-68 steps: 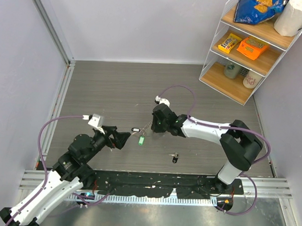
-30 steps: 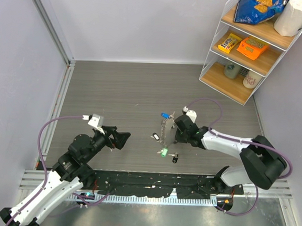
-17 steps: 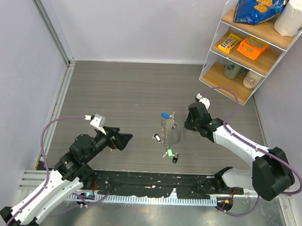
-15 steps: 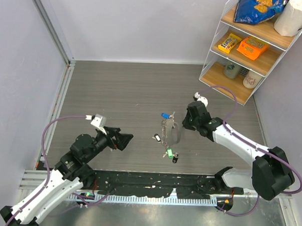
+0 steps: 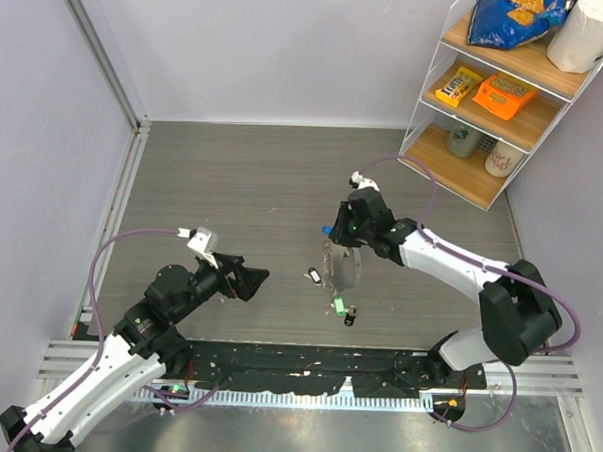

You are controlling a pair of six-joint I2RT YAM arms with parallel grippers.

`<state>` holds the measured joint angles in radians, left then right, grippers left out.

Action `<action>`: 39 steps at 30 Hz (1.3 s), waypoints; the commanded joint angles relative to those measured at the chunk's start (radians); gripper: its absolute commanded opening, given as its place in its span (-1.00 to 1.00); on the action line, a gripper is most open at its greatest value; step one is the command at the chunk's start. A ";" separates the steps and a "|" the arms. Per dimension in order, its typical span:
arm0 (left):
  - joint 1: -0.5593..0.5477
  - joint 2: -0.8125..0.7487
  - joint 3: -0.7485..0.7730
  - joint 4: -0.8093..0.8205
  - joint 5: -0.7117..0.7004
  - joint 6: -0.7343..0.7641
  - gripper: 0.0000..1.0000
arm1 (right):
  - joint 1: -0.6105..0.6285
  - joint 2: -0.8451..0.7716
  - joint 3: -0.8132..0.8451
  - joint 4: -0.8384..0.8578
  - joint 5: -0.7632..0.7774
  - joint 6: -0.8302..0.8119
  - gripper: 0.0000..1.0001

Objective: Put the keys on the keyring

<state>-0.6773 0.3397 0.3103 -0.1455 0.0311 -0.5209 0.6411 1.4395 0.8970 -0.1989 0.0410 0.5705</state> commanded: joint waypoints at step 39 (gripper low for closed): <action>0.004 -0.030 -0.063 0.093 -0.014 0.081 0.88 | -0.030 0.036 -0.142 0.070 0.395 0.230 -0.89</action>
<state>-0.6773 0.3176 0.2516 -0.1062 0.0265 -0.4583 0.6243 1.4544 0.7513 -0.1673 0.3515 0.7719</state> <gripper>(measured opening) 0.940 0.060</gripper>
